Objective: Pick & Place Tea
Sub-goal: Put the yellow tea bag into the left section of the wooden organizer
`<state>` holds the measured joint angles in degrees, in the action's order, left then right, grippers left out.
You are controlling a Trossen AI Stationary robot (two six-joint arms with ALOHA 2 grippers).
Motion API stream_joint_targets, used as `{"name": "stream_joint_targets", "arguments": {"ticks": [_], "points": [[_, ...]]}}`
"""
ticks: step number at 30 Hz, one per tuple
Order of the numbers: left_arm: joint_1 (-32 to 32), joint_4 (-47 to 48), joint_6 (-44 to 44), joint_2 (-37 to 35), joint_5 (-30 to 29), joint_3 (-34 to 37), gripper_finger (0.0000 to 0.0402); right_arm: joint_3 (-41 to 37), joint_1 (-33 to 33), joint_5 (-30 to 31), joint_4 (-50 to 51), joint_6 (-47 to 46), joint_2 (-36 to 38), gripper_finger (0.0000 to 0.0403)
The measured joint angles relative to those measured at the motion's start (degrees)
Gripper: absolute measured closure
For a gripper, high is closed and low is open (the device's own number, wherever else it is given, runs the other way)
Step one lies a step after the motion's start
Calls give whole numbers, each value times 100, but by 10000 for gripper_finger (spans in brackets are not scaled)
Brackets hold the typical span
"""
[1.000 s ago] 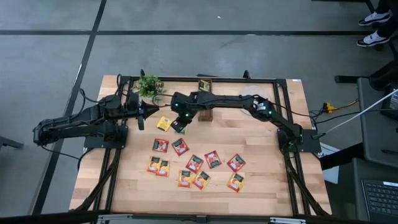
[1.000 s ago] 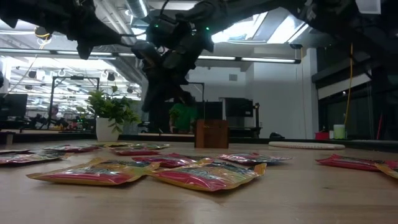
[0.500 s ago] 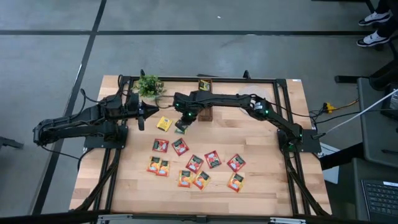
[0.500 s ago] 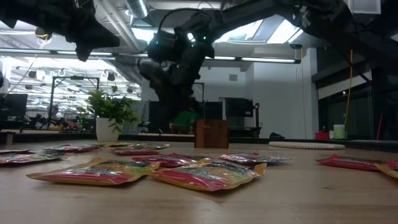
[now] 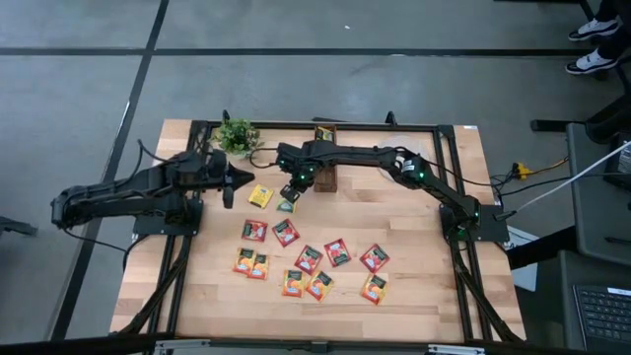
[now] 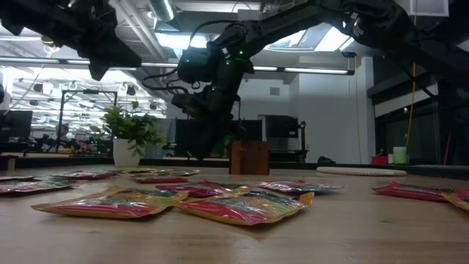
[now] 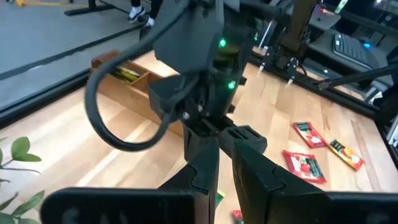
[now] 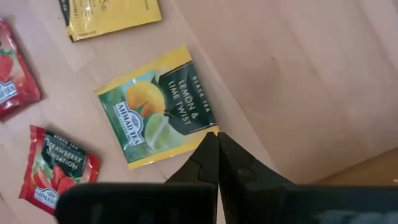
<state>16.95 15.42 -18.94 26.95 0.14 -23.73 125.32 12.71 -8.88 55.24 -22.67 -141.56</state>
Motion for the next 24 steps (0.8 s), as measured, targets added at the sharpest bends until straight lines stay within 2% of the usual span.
{"name": "stream_joint_targets", "arguments": {"ticks": [12,24], "points": [[0,-27,-25,348,-6,0,359,2,-2,-160,-112,25,-309,403],[-4,108,-564,472,-21,-2,359,46,0,-132,-96,132,-357,403]]}}
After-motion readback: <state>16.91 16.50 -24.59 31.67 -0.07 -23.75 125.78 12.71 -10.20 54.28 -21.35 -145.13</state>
